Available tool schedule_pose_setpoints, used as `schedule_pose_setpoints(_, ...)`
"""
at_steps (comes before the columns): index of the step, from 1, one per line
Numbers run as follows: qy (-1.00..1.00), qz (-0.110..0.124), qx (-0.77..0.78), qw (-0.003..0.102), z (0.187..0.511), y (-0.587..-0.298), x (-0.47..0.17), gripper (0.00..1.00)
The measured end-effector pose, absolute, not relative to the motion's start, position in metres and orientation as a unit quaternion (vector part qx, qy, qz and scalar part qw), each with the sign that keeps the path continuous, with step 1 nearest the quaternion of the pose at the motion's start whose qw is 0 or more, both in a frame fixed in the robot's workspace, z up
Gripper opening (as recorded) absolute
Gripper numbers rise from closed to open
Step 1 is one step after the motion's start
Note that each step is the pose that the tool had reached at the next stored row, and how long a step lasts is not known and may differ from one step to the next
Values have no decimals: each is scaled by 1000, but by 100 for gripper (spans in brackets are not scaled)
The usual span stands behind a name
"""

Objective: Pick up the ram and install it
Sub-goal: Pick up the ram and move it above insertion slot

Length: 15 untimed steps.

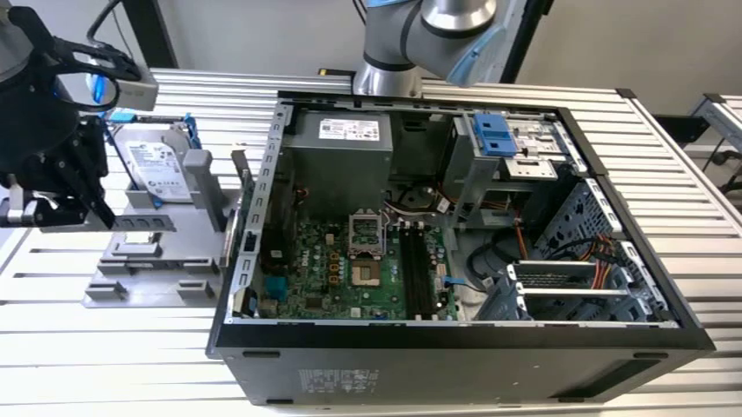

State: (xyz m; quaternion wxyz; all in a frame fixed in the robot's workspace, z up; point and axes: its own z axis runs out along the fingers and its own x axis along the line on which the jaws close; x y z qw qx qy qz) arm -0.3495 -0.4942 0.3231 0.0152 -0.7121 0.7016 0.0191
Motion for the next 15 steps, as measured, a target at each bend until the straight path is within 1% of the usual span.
schedule_pose_setpoints(2,701,19,-712,15,328,-494,-350,0)
schedule_pose_setpoints(3,701,18,-713,14,339,-494,-350,0)
schedule_pose_setpoints(4,701,18,-713,14,344,-494,-350,0)
schedule_pose_setpoints(15,700,15,-714,11,366,-494,-349,0)
